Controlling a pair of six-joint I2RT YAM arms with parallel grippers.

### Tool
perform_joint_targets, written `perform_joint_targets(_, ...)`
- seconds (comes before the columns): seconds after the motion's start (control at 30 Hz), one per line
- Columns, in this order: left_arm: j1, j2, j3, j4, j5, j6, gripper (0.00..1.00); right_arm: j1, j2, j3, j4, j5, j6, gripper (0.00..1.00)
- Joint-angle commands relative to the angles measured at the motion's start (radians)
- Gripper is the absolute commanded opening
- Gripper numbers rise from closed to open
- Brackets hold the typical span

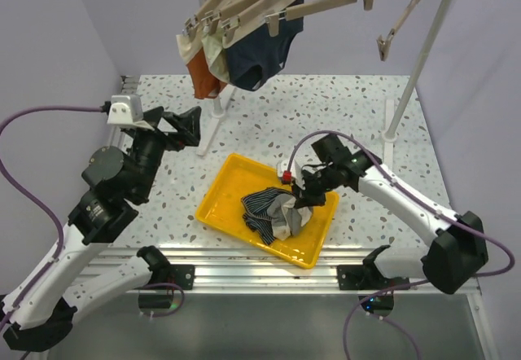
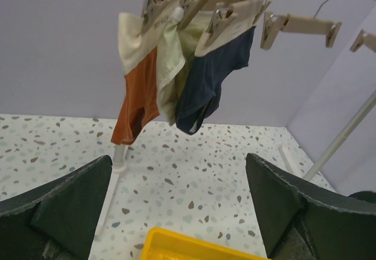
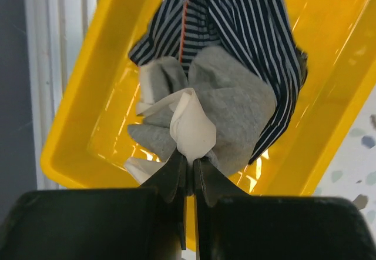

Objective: Remove the underwear clipped to the hanger
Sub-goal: Place the underwear in the bin, then adjust the hanger on the clothesline.

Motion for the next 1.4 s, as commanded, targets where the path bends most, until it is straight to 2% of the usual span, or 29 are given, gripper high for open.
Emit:
perform_joint_targets(0.0,0.000,0.074,0.137,0.006,0.029,-0.005,1.00,0.008,0.064,-0.028,0.001,0.139,-0.084,0.02)
perform_joint_targets(0.07,0.000,0.113,0.211,-0.010,0.040,-0.013,1.00,0.011,0.105,-0.038,0.015,0.153,-0.075,0.04)
perform_joint_targets(0.13,0.001,0.183,0.271,-0.040,0.052,-0.013,1.00,0.014,0.121,-0.049,0.032,0.153,-0.063,0.16)
perform_joint_targets(0.17,0.003,0.235,0.338,-0.069,0.054,-0.013,1.00,0.014,0.122,-0.051,0.044,0.153,-0.055,0.31)
perform_joint_targets(0.23,0.018,0.295,0.417,-0.105,0.072,-0.012,0.99,0.014,0.116,-0.039,0.026,0.156,-0.061,0.49)
perform_joint_targets(0.27,0.027,0.356,0.502,-0.144,0.103,-0.009,0.99,0.013,0.108,-0.026,0.008,0.153,-0.067,0.70)
perform_joint_targets(0.37,0.089,0.476,0.672,-0.221,0.211,-0.009,0.96,-0.002,0.061,0.040,-0.046,0.157,-0.089,0.98)
perform_joint_targets(0.43,0.145,0.527,0.743,-0.244,0.277,-0.021,0.93,-0.024,0.035,0.089,-0.072,0.134,-0.092,0.98)
perform_joint_targets(0.6,0.257,0.689,0.937,-0.269,0.520,-0.090,0.86,-0.149,0.035,0.199,-0.178,-0.087,-0.095,0.99)
perform_joint_targets(0.77,0.331,0.828,1.073,-0.272,0.745,-0.205,0.76,-0.180,0.027,0.181,-0.174,-0.173,-0.026,0.98)
perform_joint_targets(0.9,0.353,0.884,1.130,-0.295,0.790,-0.234,0.72,-0.186,-0.008,0.140,-0.078,-0.175,0.067,0.99)
perform_joint_targets(1.17,0.359,0.944,1.155,-0.301,0.815,-0.228,0.68,-0.206,-0.013,0.113,-0.025,-0.219,0.139,0.99)
perform_joint_targets(1.37,0.359,0.935,1.141,-0.333,0.769,-0.179,0.67,-0.211,-0.022,0.097,-0.006,-0.227,0.158,0.99)
